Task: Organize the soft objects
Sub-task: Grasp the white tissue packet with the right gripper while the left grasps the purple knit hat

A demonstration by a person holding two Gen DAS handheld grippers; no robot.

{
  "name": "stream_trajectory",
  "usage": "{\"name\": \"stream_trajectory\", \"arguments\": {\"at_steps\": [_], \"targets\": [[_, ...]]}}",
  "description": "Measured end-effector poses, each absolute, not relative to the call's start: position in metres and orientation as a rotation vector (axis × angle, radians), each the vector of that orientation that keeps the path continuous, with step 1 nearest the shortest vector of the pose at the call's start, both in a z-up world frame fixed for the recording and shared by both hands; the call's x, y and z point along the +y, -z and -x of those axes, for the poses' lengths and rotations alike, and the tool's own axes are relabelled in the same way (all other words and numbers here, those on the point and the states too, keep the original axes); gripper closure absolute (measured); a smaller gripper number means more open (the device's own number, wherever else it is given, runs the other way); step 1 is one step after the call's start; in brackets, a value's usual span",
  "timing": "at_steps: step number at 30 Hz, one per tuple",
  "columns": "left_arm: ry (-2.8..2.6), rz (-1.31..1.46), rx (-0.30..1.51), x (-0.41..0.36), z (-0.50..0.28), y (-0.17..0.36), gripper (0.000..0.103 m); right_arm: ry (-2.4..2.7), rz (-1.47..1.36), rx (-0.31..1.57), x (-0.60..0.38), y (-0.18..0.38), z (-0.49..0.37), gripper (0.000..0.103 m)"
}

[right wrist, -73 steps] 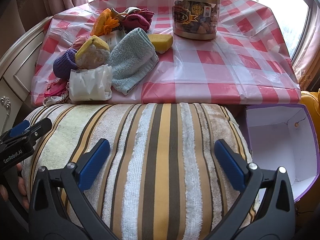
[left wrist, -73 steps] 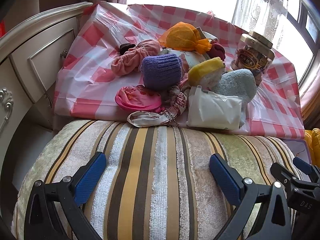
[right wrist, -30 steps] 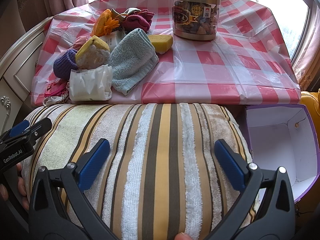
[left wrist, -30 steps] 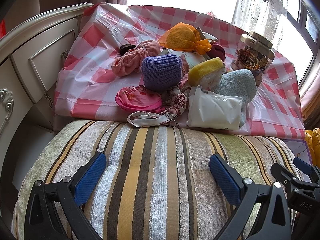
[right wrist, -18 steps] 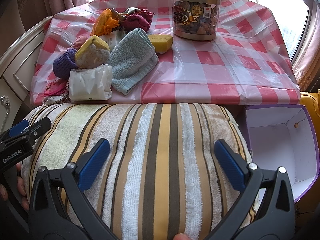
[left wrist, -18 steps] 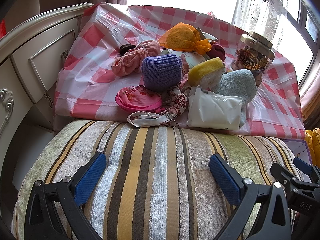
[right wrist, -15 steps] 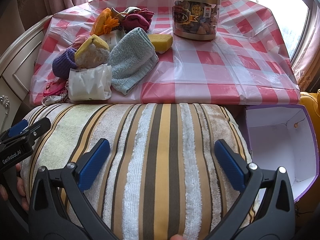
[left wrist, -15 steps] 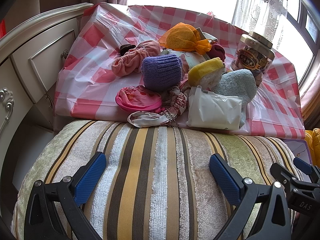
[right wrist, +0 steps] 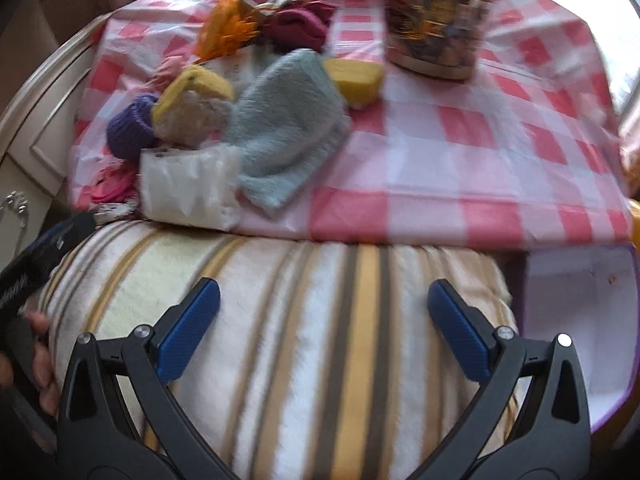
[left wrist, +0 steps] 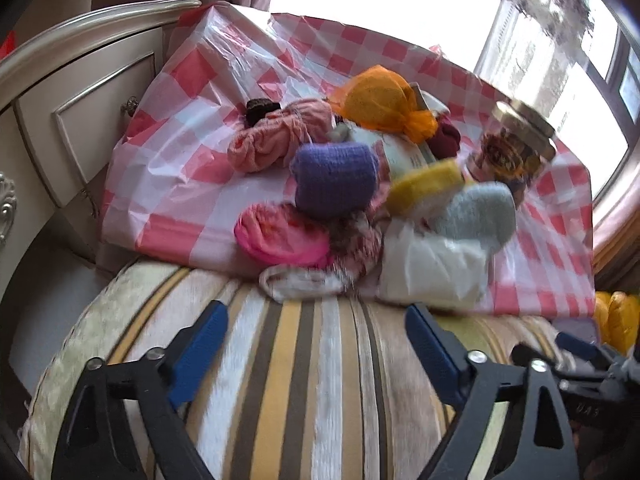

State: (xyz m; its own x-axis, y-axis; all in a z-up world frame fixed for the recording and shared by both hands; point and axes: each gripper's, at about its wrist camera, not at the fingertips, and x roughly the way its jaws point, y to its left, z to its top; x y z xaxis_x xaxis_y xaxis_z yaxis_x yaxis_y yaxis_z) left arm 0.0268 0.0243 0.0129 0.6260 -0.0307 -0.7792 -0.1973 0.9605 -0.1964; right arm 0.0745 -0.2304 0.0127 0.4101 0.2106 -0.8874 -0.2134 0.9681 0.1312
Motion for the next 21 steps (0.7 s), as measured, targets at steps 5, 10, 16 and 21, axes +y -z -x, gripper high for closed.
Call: {"name": "stream_trajectory", "arguments": {"at_steps": [5, 10, 16, 21], "targets": [[-0.099, 0.293, 0.861, 0.032, -0.058, -0.022, 0.018, -0.354, -0.007, 1.086, -0.210, -0.019, -0.085, 0.000], [-0.090, 0.351, 0.838, 0.042, -0.098, -0.027, 0.018, -0.413, 0.057, 1.064, -0.176, -0.022, -0.102, 0.000], [-0.057, 0.412, 0.901, 0.046, -0.141, -0.007, 0.020, -0.422, 0.053, 1.086, -0.151, -0.011, -0.125, 0.000], [-0.032, 0.453, 0.914, 0.049, -0.145, 0.006, 0.040, -0.446, 0.041, 1.100, -0.139, -0.003, -0.135, 0.018]]}}
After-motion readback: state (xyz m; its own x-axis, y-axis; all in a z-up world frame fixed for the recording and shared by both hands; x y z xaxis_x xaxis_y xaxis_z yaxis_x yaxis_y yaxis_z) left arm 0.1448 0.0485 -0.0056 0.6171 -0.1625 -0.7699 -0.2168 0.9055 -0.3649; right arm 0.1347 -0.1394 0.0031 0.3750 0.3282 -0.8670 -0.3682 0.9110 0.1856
